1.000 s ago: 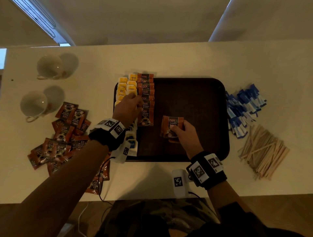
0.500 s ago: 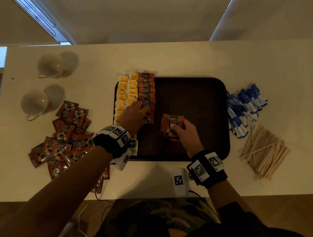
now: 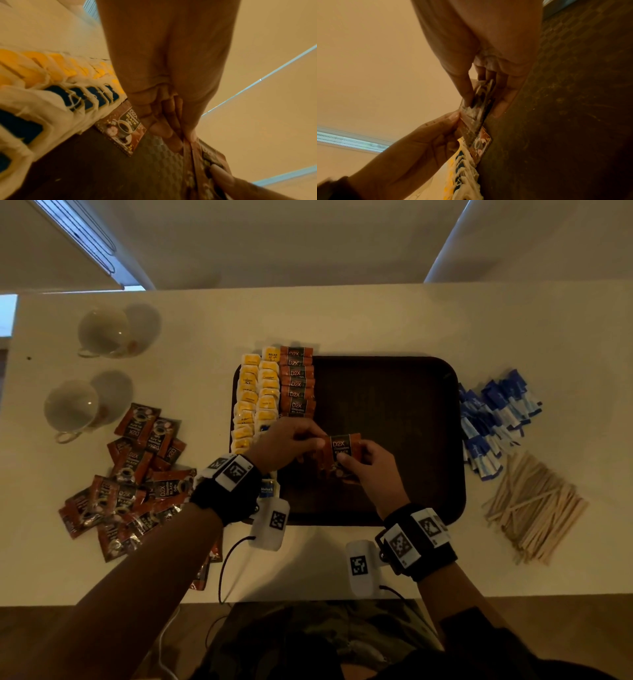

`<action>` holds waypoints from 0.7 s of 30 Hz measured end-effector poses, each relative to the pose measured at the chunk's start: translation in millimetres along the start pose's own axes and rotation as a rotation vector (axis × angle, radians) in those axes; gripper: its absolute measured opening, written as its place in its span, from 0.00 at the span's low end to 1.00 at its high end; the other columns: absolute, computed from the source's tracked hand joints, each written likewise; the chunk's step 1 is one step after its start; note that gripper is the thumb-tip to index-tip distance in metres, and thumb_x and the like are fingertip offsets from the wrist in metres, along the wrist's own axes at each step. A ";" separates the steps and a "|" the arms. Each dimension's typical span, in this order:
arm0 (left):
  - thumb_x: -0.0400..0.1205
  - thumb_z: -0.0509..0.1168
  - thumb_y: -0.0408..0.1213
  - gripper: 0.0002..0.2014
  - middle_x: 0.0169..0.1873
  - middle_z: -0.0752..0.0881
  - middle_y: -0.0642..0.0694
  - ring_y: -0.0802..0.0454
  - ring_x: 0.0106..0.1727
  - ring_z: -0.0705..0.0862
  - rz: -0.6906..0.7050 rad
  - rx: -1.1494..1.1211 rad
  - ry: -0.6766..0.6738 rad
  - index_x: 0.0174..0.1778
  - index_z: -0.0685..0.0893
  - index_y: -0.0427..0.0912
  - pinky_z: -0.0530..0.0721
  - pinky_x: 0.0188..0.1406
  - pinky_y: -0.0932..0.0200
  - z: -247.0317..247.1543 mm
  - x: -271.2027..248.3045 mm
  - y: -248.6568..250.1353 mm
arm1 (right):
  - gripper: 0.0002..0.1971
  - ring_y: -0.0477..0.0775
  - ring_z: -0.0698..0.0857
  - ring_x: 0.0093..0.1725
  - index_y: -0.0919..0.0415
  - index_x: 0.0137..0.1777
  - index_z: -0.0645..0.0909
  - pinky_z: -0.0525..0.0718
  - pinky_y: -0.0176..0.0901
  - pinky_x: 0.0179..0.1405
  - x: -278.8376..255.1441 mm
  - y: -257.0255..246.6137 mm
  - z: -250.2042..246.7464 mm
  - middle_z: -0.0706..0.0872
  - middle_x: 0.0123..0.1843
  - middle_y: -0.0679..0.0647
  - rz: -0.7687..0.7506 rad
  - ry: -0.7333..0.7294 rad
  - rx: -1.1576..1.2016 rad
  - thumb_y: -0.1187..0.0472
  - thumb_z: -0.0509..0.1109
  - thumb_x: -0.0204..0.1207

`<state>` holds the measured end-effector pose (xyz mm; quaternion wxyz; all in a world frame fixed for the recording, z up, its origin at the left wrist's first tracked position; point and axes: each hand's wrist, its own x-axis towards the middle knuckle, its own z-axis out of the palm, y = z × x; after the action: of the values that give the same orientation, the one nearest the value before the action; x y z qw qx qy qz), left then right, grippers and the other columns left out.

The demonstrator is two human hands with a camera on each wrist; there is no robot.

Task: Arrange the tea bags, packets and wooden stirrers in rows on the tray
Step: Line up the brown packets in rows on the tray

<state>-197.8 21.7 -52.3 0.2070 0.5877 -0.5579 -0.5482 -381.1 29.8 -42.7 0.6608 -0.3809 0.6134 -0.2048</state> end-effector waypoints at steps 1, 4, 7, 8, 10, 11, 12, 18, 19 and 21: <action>0.81 0.65 0.32 0.05 0.41 0.84 0.51 0.65 0.36 0.84 -0.009 -0.020 -0.002 0.51 0.84 0.39 0.81 0.31 0.72 -1.2 -1.3 -0.6 | 0.14 0.43 0.86 0.42 0.62 0.62 0.76 0.87 0.34 0.39 0.6 0.7 0.0 0.84 0.50 0.49 -0.003 0.013 -0.004 0.66 0.69 0.77; 0.79 0.68 0.32 0.04 0.40 0.84 0.51 0.64 0.33 0.84 -0.062 -0.064 -0.003 0.48 0.84 0.39 0.81 0.31 0.71 -7.7 -6.4 -2.9 | 0.15 0.50 0.86 0.52 0.63 0.62 0.75 0.87 0.38 0.44 1.4 2.4 0.1 0.85 0.56 0.55 0.009 0.062 0.009 0.65 0.70 0.76; 0.77 0.70 0.32 0.03 0.39 0.84 0.51 0.63 0.34 0.83 -0.113 0.017 0.081 0.45 0.85 0.40 0.80 0.32 0.74 -19.2 -8.4 -9.3 | 0.11 0.46 0.85 0.49 0.58 0.59 0.73 0.88 0.41 0.46 3.3 2.9 -0.5 0.83 0.54 0.52 0.025 0.097 0.066 0.64 0.67 0.79; 0.77 0.71 0.33 0.04 0.40 0.84 0.51 0.61 0.37 0.83 -0.117 0.105 0.127 0.46 0.86 0.38 0.78 0.36 0.75 -23.4 -8.2 -11.5 | 0.10 0.44 0.83 0.48 0.55 0.59 0.72 0.87 0.42 0.47 4.2 2.0 -0.7 0.81 0.53 0.48 0.042 0.103 0.080 0.63 0.65 0.81; 0.77 0.70 0.33 0.06 0.43 0.85 0.49 0.57 0.45 0.81 -0.124 0.255 0.187 0.47 0.86 0.37 0.75 0.44 0.70 -28.9 -7.1 -14.5 | 0.09 0.44 0.82 0.48 0.52 0.60 0.70 0.86 0.46 0.52 7.1 1.0 -1.2 0.78 0.50 0.45 0.093 0.107 0.124 0.63 0.61 0.83; 0.77 0.70 0.33 0.06 0.44 0.85 0.47 0.56 0.47 0.81 -0.130 0.296 0.199 0.47 0.86 0.37 0.75 0.46 0.66 -29.8 -5.7 -15.4 | 0.08 0.45 0.81 0.49 0.52 0.60 0.70 0.85 0.47 0.55 8.2 0.6 -1.9 0.77 0.50 0.45 0.117 0.108 0.140 0.63 0.59 0.83; 0.78 0.70 0.33 0.05 0.45 0.86 0.45 0.54 0.47 0.81 -0.140 0.338 0.208 0.48 0.85 0.37 0.76 0.47 0.63 -29.6 -4.4 -16.5 | 0.08 0.45 0.81 0.49 0.52 0.59 0.70 0.84 0.48 0.58 8.2 0.5 -2.2 0.77 0.50 0.46 0.132 0.109 0.147 0.63 0.57 0.84; 0.79 0.67 0.33 0.08 0.52 0.84 0.39 0.43 0.54 0.82 -0.196 0.516 0.285 0.52 0.83 0.37 0.81 0.52 0.49 -22.8 5.1 -20.3 | 0.08 0.48 0.83 0.51 0.53 0.51 0.78 0.80 0.45 0.56 8.5 6.7 -3.2 0.83 0.53 0.51 0.121 0.118 0.042 0.62 0.58 0.82; 0.78 0.68 0.32 0.09 0.53 0.82 0.38 0.42 0.54 0.81 -0.173 0.509 0.308 0.53 0.82 0.36 0.80 0.51 0.49 -20.7 5.7 -20.7 | 0.07 0.49 0.83 0.54 0.56 0.53 0.79 0.82 0.46 0.57 8.5 8.1 -3.6 0.84 0.56 0.54 0.118 0.112 0.011 0.62 0.60 0.82; 0.77 0.69 0.31 0.13 0.57 0.78 0.37 0.41 0.55 0.80 -0.125 0.495 0.355 0.56 0.80 0.34 0.78 0.50 0.53 -17.6 5.3 -21.4 | 0.09 0.52 0.85 0.57 0.60 0.58 0.79 0.83 0.47 0.61 8.2 11.2 -4.4 0.85 0.58 0.56 0.104 0.092 -0.027 0.62 0.64 0.81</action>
<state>-174.4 16.8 -67.3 0.1176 0.7400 -0.5923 -0.2961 -386.2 29.7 -56.4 0.6365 -0.3473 0.6649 -0.1792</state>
